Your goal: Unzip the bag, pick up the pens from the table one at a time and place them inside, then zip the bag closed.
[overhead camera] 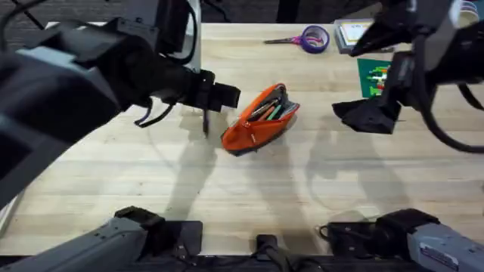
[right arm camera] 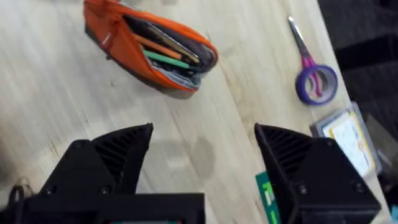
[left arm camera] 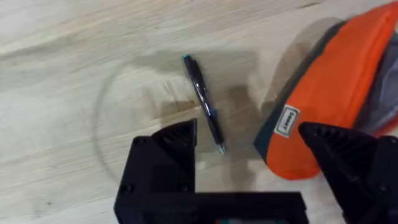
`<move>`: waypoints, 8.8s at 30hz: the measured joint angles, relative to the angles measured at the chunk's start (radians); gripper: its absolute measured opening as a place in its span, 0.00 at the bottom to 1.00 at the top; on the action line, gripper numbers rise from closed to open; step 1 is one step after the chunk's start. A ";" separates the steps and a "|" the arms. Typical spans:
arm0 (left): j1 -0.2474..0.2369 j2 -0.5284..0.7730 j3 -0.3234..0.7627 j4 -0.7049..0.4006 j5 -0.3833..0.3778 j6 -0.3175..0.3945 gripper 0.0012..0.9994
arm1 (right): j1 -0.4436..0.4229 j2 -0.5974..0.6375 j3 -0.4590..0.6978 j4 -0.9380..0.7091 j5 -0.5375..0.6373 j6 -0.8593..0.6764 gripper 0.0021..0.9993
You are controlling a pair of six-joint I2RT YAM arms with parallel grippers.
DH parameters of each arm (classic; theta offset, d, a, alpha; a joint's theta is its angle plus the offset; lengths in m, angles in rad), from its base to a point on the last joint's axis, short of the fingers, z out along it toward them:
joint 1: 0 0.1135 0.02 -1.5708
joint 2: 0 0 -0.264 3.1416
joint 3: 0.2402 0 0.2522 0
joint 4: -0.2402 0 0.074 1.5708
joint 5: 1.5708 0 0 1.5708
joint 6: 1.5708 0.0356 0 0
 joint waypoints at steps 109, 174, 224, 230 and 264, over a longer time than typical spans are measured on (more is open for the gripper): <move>-0.473 0.387 0.215 0.407 -0.097 -0.111 0.04 | -0.088 -0.079 -0.010 0.000 0.071 0.183 1.00; -0.410 0.068 0.214 -0.101 -0.136 0.032 0.99 | -0.088 -0.079 -0.010 -0.002 0.071 0.183 1.00; 0.030 -0.358 0.042 -0.400 0.257 0.796 0.99 | -0.064 -0.060 -0.010 -0.028 -0.040 0.228 1.00; 0.215 -0.358 -0.028 -0.399 0.431 1.011 0.99 | -0.062 -0.060 -0.010 -0.006 -0.040 0.285 1.00; 0.521 -0.200 -0.161 -0.331 0.816 1.410 0.99 | 0.197 0.028 -0.010 -0.031 -0.062 0.987 1.00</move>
